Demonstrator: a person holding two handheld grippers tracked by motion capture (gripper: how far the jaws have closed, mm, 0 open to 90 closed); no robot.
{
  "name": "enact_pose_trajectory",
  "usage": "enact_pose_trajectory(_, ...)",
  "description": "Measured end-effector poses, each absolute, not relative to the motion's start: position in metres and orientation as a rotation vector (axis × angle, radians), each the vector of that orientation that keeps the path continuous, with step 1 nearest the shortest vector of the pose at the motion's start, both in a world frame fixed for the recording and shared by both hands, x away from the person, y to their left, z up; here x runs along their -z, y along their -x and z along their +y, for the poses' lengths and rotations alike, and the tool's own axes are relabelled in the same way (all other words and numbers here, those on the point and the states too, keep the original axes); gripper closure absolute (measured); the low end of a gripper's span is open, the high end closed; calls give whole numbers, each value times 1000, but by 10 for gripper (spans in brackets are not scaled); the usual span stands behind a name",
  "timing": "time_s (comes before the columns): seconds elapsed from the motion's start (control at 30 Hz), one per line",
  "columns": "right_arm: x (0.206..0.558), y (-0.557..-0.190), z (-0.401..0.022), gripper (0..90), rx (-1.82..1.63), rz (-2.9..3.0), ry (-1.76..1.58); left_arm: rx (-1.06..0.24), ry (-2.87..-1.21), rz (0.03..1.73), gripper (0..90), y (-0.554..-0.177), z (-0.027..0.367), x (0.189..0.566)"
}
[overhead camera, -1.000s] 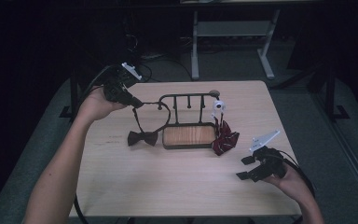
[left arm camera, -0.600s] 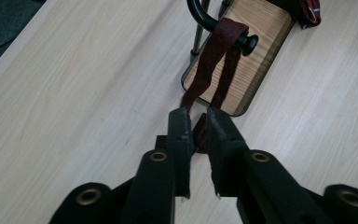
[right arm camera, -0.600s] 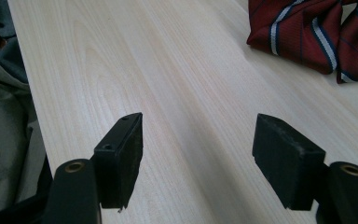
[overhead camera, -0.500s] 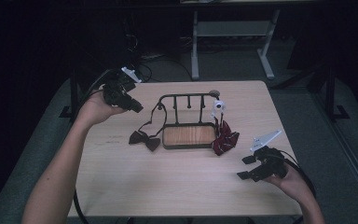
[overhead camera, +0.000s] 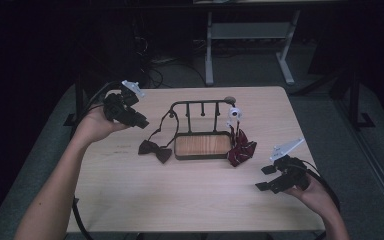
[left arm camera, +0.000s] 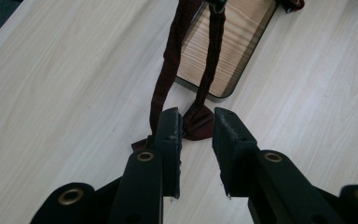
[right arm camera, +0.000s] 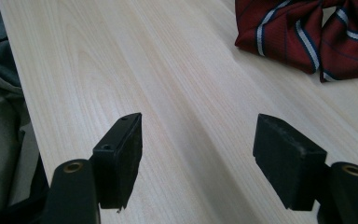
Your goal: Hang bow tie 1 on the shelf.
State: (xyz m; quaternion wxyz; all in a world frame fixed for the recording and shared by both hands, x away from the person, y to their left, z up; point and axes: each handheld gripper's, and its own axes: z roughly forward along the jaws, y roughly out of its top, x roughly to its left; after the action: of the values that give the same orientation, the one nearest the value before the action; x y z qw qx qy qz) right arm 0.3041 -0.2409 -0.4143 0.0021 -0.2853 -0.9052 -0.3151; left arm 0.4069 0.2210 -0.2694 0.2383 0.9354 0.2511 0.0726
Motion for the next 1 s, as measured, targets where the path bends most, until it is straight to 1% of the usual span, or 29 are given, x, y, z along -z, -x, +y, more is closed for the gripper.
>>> enact_pose_trajectory(0.53, 412, -304, -245, 324, 992, -2844, 914, -197, -2557, 657, 657, -388, 227, 279)
enact_pose_trajectory(0.6, 413, -304, -246, 323, 993, -2847, 910, -194, -2558, 661, 636, -385, 226, 282)
enact_pose_trajectory(1.0, 412, -304, -248, 323, 994, -2843, 926, -184, -2559, 645, 597, -369, 233, 300)
